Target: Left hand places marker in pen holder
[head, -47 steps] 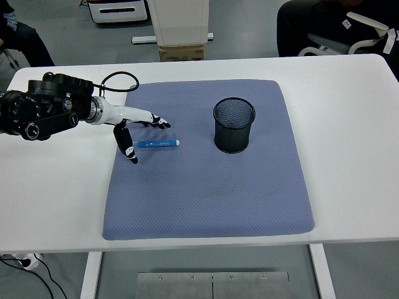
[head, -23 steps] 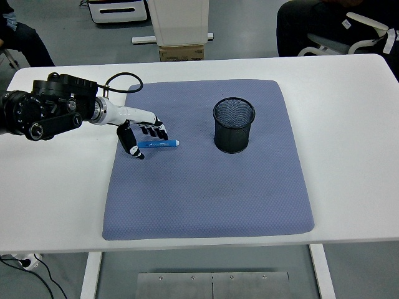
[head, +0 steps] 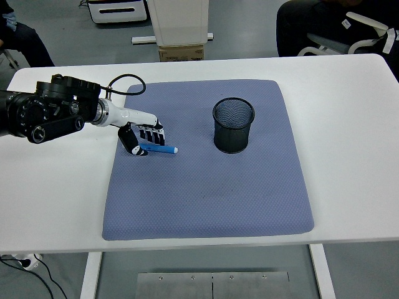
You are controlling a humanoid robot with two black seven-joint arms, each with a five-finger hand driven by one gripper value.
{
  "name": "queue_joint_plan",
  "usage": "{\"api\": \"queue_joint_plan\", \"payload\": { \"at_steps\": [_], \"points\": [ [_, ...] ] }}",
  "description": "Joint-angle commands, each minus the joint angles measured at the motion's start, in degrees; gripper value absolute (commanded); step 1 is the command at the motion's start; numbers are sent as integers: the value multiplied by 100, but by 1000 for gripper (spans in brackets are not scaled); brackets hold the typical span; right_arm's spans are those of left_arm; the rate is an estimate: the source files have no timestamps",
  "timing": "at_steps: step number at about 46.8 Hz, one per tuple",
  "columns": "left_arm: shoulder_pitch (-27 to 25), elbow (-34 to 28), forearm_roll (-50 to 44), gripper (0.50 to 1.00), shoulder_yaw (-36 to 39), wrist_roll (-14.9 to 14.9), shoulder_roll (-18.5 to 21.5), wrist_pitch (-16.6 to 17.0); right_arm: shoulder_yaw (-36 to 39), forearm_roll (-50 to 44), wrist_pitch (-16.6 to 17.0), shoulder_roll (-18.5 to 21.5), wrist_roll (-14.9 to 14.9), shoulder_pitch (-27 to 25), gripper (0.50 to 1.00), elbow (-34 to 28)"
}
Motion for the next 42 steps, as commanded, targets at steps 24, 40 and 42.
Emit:
{"api": "queue_joint_plan", "payload": {
  "at_steps": [24,40,42],
  "points": [
    [88,0,41,584,0,-18,-53,152,0,0,0,0,0,0,1000,0],
    [88,0,94,500,0,-27,-62,152,0,0,0,0,0,0,1000,0],
    [88,0,94,500,-9,-27,-62,152,0,0,0,0,0,0,1000,0]
  ]
}}
